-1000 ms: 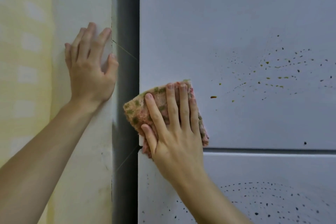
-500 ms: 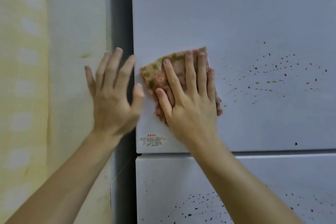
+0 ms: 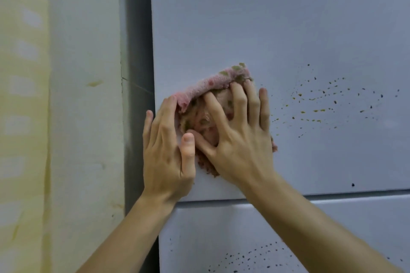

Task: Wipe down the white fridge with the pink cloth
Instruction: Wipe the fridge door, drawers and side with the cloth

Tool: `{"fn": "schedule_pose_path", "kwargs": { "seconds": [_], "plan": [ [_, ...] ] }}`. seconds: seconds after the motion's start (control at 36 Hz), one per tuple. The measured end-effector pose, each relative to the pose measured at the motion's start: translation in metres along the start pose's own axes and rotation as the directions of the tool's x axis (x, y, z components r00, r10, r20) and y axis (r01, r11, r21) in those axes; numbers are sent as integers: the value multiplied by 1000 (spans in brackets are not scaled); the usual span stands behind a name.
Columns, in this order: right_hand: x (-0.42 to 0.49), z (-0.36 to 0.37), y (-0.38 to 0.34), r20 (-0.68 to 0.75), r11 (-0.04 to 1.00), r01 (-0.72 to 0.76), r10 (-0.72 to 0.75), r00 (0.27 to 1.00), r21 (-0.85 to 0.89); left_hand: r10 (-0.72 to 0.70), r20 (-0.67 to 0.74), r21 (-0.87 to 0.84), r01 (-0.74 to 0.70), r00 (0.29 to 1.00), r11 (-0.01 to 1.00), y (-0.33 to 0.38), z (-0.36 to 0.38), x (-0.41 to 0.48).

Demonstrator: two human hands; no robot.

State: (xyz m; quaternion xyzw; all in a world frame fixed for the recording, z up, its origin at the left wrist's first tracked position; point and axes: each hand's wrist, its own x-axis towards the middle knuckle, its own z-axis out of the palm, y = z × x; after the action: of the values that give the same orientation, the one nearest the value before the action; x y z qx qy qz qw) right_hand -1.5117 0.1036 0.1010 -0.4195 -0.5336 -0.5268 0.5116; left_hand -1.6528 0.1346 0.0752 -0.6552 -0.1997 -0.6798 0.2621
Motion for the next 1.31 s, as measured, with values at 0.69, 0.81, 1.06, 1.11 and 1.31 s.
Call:
{"fn": "schedule_pose_path", "kwargs": {
  "seconds": [0.69, 0.81, 1.06, 1.11, 1.31],
  "plan": [
    [35, -6, -26, 24, 998, 9, -10, 1000, 57, -42, -59, -113, 36, 997, 993, 2, -1, -4],
    [38, 0, -22, 49, 999, 39, -40, 998, 8, -75, -56, -140, 66, 996, 988, 2, -1, -4],
    [34, -22, 0, 9, 968, 33, -37, 999, 248, -116, -45, -76, 113, 992, 991, 2, -2, -3],
    [34, -23, 8, 52, 960, 30, -46, 998, 278, -101, -40, -50, 99, 994, 994, 3, -3, -2],
    [29, -24, 22, 40, 971, -65, 58, 998, 228, -163, -179, -11, 164, 970, 986, 18, -5, 16]
  ]
}}
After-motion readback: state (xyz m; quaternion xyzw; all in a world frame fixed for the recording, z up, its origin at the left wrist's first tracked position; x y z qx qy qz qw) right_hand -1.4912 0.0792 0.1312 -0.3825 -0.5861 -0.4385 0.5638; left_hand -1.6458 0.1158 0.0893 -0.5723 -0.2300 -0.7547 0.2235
